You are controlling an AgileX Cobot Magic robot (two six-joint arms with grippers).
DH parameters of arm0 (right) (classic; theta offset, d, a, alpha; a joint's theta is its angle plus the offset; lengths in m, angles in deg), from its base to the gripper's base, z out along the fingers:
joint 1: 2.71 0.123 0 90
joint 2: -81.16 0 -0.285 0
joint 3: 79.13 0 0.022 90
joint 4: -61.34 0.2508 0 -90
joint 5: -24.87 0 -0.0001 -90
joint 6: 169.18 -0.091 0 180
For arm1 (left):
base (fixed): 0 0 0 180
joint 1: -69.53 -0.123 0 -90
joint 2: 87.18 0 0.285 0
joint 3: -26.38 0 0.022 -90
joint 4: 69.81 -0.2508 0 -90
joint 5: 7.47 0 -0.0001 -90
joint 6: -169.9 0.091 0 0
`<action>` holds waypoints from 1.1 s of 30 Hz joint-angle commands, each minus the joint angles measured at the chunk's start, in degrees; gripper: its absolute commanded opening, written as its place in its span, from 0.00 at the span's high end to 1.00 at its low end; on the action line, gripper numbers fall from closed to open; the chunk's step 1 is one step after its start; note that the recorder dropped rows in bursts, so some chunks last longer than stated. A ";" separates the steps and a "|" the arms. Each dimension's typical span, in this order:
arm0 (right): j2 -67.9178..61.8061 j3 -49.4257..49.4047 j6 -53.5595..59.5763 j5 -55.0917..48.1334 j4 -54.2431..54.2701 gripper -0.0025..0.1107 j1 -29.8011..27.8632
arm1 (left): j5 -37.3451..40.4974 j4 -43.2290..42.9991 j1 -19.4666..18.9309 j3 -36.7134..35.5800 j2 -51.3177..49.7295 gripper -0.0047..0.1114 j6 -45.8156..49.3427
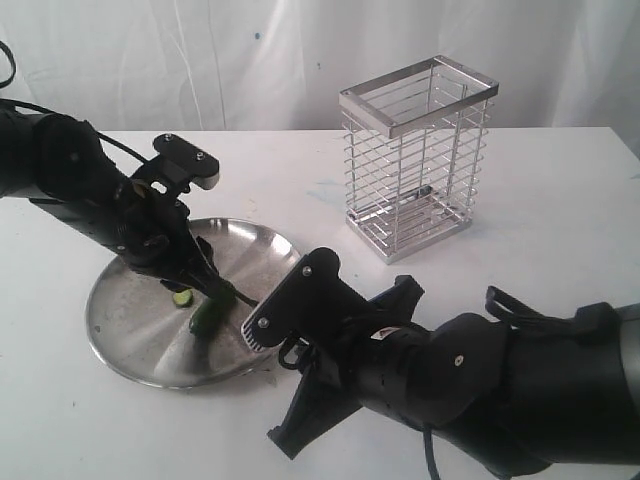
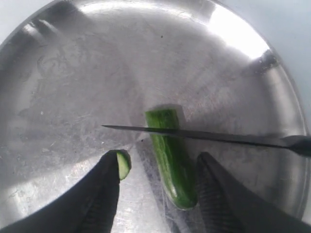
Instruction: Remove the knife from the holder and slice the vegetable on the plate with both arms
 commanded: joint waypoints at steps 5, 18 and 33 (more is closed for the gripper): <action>0.55 -0.13 0.79 0.97 0.07 0.98 -0.40 | 2.03 0.46 -2.12 0.12 0.56 0.50 -0.70; -1.24 -0.13 0.69 2.01 0.07 0.98 -0.40 | 1.10 2.19 -2.12 0.12 0.56 0.50 -0.70; -1.24 -0.13 0.69 2.50 0.19 0.98 -0.40 | 0.69 3.47 -2.12 0.12 0.56 0.50 -0.70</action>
